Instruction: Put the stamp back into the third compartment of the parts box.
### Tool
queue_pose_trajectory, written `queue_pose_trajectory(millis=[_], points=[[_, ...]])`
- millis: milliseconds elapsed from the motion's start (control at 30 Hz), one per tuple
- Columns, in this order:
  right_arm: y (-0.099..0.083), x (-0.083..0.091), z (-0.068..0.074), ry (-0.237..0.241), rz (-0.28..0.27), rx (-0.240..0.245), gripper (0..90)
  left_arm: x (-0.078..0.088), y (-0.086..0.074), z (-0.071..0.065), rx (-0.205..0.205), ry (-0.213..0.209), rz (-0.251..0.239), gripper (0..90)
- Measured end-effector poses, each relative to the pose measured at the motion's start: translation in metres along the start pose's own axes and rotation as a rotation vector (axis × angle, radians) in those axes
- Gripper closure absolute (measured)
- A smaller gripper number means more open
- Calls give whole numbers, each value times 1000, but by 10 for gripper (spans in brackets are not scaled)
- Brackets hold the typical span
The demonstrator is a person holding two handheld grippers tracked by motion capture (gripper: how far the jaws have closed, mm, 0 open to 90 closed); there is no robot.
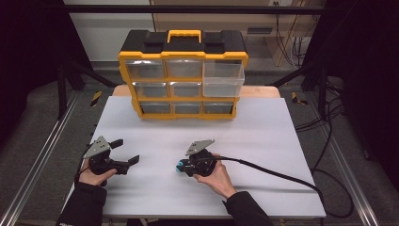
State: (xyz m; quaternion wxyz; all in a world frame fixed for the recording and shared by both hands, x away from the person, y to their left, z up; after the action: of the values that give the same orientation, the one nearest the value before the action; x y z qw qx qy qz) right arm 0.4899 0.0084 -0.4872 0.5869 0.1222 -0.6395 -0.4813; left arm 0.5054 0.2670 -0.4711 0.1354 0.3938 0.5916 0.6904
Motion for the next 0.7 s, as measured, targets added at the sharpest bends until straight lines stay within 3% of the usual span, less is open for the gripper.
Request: queue_pose_trajectory(millis=[433,700], points=[[8,20,-1,-20,-28,12,726,-1,0,0,0,-1,1,8],[13,37,-7,-30,-65,-6,726,-1,0,0,-1,-1,2,8]])
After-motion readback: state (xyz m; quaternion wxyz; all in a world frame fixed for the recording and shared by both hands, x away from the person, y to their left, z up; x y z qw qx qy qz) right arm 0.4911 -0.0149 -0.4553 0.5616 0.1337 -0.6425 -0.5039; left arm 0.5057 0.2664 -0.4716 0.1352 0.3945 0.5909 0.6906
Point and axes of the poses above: each handheld gripper's, and its own axes: x roughly backward along the jaws, y roughly out of its top, z roughly to its left, the point moved 6 cm from there along -x, roughly forward along the jaws, and after that the axes turned 3 degrees about -x, right-handed, at the moved point
